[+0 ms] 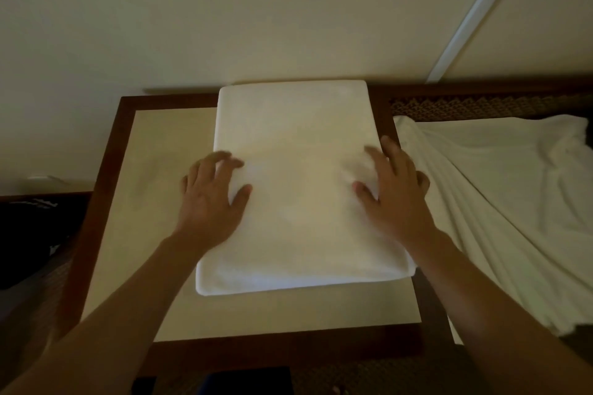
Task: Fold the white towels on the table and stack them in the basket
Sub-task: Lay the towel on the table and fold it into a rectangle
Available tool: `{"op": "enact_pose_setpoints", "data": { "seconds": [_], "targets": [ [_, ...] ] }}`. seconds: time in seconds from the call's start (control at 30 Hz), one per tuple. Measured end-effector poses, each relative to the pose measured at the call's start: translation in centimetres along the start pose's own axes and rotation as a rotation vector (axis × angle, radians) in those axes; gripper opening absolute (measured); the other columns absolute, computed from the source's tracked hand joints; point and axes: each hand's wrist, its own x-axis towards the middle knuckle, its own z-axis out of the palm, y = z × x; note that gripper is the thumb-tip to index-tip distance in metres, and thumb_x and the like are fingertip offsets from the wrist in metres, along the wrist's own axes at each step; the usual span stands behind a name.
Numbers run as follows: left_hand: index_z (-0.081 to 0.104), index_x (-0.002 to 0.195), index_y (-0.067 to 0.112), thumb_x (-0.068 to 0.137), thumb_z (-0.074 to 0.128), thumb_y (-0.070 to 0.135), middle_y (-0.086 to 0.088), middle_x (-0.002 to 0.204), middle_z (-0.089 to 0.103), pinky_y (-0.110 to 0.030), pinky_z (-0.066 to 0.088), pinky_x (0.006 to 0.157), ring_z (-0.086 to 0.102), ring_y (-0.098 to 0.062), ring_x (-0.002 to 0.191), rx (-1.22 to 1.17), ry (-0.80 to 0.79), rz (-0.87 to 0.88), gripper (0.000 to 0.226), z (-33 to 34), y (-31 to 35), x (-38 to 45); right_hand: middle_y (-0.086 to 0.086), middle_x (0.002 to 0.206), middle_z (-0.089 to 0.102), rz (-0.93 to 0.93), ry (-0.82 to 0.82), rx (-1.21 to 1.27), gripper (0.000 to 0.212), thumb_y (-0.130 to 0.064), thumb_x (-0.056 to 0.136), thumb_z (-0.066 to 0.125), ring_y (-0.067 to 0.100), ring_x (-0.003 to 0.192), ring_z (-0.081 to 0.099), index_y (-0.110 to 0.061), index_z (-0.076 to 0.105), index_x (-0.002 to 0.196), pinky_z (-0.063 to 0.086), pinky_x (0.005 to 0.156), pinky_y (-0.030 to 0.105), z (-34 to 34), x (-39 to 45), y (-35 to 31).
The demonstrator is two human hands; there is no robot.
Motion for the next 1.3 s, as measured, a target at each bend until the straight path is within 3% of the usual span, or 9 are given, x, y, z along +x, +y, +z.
{"op": "enact_pose_setpoints", "data": {
  "seconds": [0.17,0.23,0.33,0.6,0.7,0.8,0.97,1.1,1.3],
  "targets": [
    [0.056,0.140,0.030,0.084,0.051,0.081,0.008,0.152,0.046,-0.046,0.031,0.114,0.039,-0.017,0.143,0.036,-0.227,0.219,0.076,-0.7,-2.1,-9.6,-0.017,0.170,-0.008,-0.249,-0.373,-0.130,0.088,-0.089,0.084,0.032,0.014,0.155,-0.018,-0.045,0.017,0.158,-0.005,0.121,0.059,-0.2,-8.4,2.0],
    [0.046,0.150,0.029,0.084,0.051,0.081,0.007,0.164,0.031,-0.047,0.024,0.118,0.027,-0.017,0.152,0.112,-0.264,0.254,0.084,-0.7,-3.4,-11.9,-0.021,0.167,-0.018,-0.249,-0.397,-0.182,0.094,-0.087,0.083,0.035,0.012,0.153,-0.025,-0.045,0.004,0.161,-0.010,0.121,0.058,-0.4,-10.0,3.2],
    [0.059,0.141,0.015,0.087,0.061,0.061,-0.005,0.155,0.048,-0.050,0.041,0.108,0.046,-0.028,0.142,0.061,-0.150,0.251,0.071,-0.5,-4.5,-12.9,-0.025,0.165,-0.019,-0.229,-0.396,-0.140,0.086,-0.071,0.085,0.035,0.006,0.152,-0.025,-0.044,0.003,0.161,-0.007,0.123,0.055,-0.6,-10.8,4.1],
    [0.073,0.119,0.006,0.078,0.063,0.037,-0.014,0.117,0.073,-0.050,0.056,0.091,0.070,-0.034,0.103,-0.065,-0.023,0.080,0.052,-2.2,-2.0,-14.5,-0.011,0.149,0.053,-0.219,-0.202,-0.030,0.061,-0.050,0.084,0.038,0.014,0.150,0.031,-0.031,0.056,0.139,0.008,0.118,0.058,-1.1,-12.2,3.6],
    [0.072,0.110,0.028,0.083,0.072,0.031,-0.003,0.109,0.072,-0.035,0.050,0.084,0.066,-0.024,0.097,-0.222,0.002,-0.176,0.027,-3.8,0.2,-17.0,-0.013,0.129,0.065,-0.166,-0.226,0.160,0.051,-0.051,0.081,0.048,0.009,0.136,0.049,-0.031,0.064,0.125,0.015,0.120,0.054,-3.2,-13.8,3.1],
    [0.064,0.101,0.045,0.090,0.076,0.027,0.016,0.102,0.070,-0.029,0.047,0.075,0.063,-0.003,0.095,-0.475,0.001,-0.301,0.024,-5.4,1.4,-19.6,-0.019,0.102,0.068,-0.146,-0.155,0.401,0.027,-0.033,0.084,0.069,0.001,0.098,0.062,-0.030,0.068,0.111,0.049,0.096,0.037,-6.0,-16.1,2.6],
    [0.062,0.101,0.042,0.084,0.059,0.038,0.028,0.092,0.068,-0.028,0.045,0.070,0.061,0.012,0.084,-0.688,0.166,-0.359,0.017,-9.0,4.5,-21.6,-0.018,0.102,0.066,-0.074,-0.050,0.767,0.031,-0.003,0.089,0.074,0.006,0.094,0.065,-0.021,0.063,0.112,0.053,0.067,0.018,-9.6,-18.7,1.2],
    [0.061,0.095,0.042,0.099,0.063,0.031,0.041,0.086,0.063,-0.028,0.044,0.068,0.059,0.018,0.078,-0.709,0.281,-0.403,0.012,-10.2,5.6,-19.7,-0.011,0.099,0.068,0.012,0.071,0.931,0.023,-0.009,0.095,0.068,0.001,0.086,0.068,-0.016,0.061,0.116,0.053,0.062,0.016,-11.1,-17.3,-1.0],
    [0.066,0.109,0.030,0.104,0.054,0.044,0.017,0.094,0.064,-0.029,0.046,0.069,0.059,-0.001,0.085,-0.693,0.301,-0.487,0.019,-8.3,3.3,-11.4,-0.012,0.102,0.069,0.161,0.211,0.874,0.023,-0.035,0.098,0.066,-0.003,0.084,0.067,-0.022,0.062,0.116,0.055,0.066,0.017,-9.0,-8.8,-2.5]
  ]
}}
